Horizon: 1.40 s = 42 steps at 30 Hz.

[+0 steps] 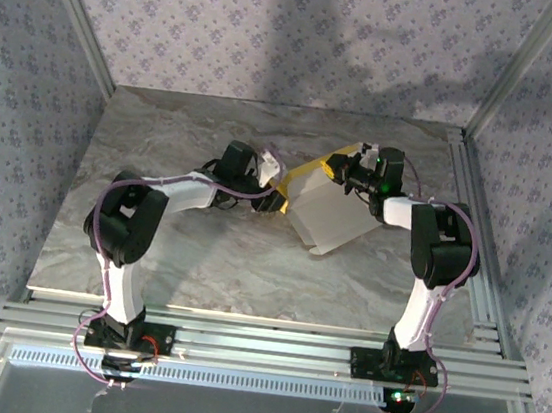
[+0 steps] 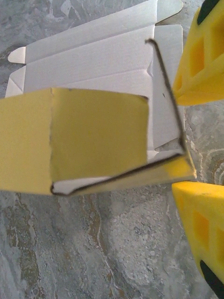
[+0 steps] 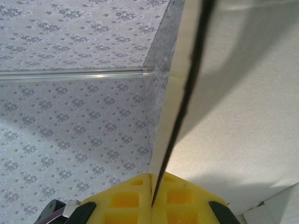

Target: Fold the paper box

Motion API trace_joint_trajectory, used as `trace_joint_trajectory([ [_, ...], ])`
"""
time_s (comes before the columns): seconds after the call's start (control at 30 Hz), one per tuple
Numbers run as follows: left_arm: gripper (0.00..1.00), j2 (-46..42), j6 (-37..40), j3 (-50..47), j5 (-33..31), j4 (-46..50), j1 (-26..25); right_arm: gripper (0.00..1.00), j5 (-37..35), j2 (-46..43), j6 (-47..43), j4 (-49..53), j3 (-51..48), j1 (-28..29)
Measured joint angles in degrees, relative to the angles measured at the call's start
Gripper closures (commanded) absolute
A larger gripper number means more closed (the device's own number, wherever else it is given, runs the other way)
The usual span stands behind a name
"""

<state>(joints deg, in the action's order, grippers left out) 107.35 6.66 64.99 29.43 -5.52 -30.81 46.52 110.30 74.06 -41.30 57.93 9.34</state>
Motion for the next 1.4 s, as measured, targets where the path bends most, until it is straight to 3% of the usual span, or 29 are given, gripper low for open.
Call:
trace_joint_trajectory([
  [0.47, 0.66, 0.8, -0.5, 2.5, -5.7, 1.8, -2.2, 1.0, 0.0, 0.0, 0.0, 0.0, 0.0, -0.5],
  [0.8, 0.61, 0.8, -4.8, 2.6, -11.9, 0.8, -4.9, 1.0, -0.2, 0.0, 0.0, -0.1, 0.0, -0.7],
  [1.07, 0.66, 0.9, -10.5, 3.0, -13.2, 0.9, -5.1, 1.0, -0.3, 0.0, 0.0, -0.1, 0.0, -0.8],
  [1.4, 0.63, 1.2, -18.1, 3.3, -15.3, -0.7, -6.7, 1.0, -0.6, 0.0, 0.0, -0.2, 0.0, -0.7],
])
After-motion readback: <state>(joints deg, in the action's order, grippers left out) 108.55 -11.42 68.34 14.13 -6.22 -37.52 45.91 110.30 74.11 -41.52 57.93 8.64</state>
